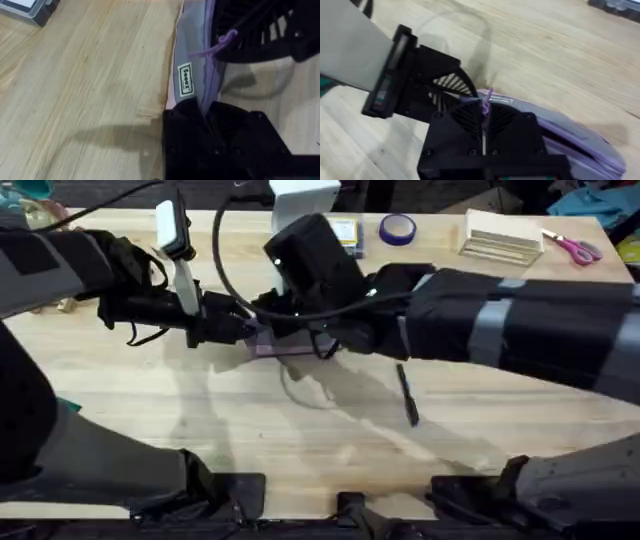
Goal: Unzip the bag, pick up the pens from the table one at a time and place them inside, then zip the bag closed.
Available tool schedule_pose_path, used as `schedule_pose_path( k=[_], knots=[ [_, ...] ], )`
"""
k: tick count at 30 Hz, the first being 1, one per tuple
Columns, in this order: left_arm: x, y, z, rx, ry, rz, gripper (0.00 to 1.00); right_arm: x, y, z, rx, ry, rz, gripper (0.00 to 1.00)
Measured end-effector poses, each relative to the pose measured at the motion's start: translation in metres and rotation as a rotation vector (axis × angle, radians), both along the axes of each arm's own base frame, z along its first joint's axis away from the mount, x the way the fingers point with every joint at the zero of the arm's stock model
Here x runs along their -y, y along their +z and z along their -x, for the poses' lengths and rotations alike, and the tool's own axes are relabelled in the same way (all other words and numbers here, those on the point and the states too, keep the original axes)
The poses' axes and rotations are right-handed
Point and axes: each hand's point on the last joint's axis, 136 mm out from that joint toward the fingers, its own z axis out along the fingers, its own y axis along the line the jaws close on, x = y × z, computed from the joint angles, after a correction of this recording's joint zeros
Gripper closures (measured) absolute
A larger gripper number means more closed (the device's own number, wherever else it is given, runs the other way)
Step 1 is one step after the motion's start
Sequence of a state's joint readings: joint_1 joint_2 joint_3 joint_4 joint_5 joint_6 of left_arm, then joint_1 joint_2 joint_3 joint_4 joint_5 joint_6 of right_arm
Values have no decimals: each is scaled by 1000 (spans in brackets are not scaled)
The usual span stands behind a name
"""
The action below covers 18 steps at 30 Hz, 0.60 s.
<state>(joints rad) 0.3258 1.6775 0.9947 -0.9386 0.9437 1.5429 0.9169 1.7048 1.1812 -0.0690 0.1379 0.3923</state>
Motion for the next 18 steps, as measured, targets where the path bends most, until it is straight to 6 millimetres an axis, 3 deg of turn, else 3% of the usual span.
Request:
schedule_pose_path(
  k=[18],
  knots=[
    [-4, -2, 1, -8, 9, -13, 958, -23, 1, 15, -12, -27, -67, 969]
  ],
)
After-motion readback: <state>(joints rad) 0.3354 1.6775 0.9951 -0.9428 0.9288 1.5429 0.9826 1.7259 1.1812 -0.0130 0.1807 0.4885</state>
